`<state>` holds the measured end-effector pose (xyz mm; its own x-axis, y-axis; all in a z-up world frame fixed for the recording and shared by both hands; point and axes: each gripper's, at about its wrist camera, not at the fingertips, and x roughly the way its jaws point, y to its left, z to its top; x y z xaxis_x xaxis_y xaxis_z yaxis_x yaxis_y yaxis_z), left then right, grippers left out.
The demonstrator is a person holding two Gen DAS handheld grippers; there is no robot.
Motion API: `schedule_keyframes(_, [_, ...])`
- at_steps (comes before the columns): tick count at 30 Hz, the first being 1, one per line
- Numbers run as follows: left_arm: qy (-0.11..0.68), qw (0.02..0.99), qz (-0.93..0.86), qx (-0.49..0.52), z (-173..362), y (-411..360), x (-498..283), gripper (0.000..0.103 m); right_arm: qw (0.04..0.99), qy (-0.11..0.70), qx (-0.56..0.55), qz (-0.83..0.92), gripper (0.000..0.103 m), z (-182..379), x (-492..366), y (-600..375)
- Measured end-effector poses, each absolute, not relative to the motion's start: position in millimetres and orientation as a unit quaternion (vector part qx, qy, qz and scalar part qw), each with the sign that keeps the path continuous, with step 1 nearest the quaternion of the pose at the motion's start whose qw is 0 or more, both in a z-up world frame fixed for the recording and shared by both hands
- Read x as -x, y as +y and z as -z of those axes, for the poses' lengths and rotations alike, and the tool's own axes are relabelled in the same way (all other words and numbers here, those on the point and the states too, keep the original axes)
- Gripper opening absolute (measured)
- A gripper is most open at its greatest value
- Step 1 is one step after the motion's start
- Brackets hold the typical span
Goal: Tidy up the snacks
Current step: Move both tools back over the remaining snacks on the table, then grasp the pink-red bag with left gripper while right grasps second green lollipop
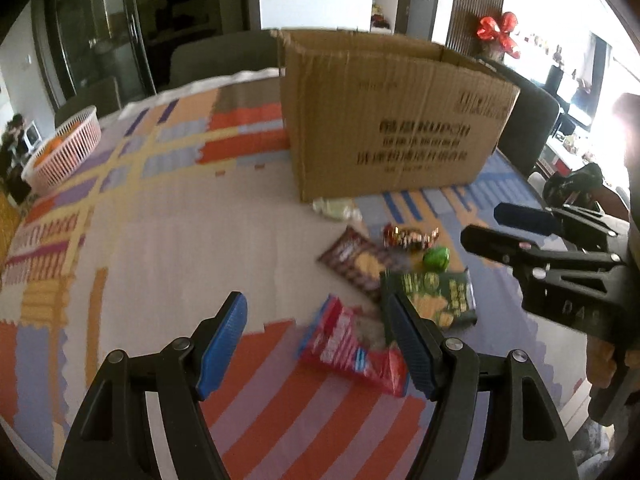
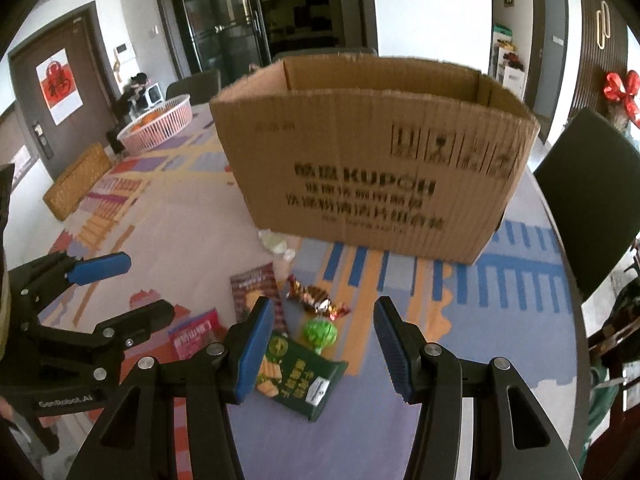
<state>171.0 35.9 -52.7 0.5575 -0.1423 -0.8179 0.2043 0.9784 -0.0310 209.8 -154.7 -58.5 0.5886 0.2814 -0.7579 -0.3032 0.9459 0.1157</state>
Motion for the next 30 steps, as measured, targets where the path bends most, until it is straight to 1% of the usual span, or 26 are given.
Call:
schedule_keyframes(7, [0.492,0.865,0.1,-0.007,78,42,-162,0.072,0.885,0.437,0.021,-0.158,0.053,72,-207,-150])
schedule_keyframes(13, [0.498,0.859,0.115,-0.001,86,40,-160,0.072,0.88,0.446,0.023,-0.159,0.053,80,-207,-149])
schedule_keyframes(18, [0.508,0.849,0.143,-0.023,93,32,-160,0.078,0.876,0.454,0.018,-0.159,0.053,86,-209,-150])
schedule_keyframes(22, [0.514,0.843,0.154,-0.045,98,25,-161,0.08,0.873,0.46,0.015,-0.16,0.053,90,-211,-150])
schedule_keyframes(24, [0.513,0.842,0.159,-0.055,99,21,-161,0.085,0.871,0.463,0.011,-0.161,0.053,93,-213,-151])
schedule_keyframes(30, [0.514,0.838,0.169,-0.073,105,13,-167,0.088,0.866,0.472,-0.002,-0.165,0.053,100,-219,-153])
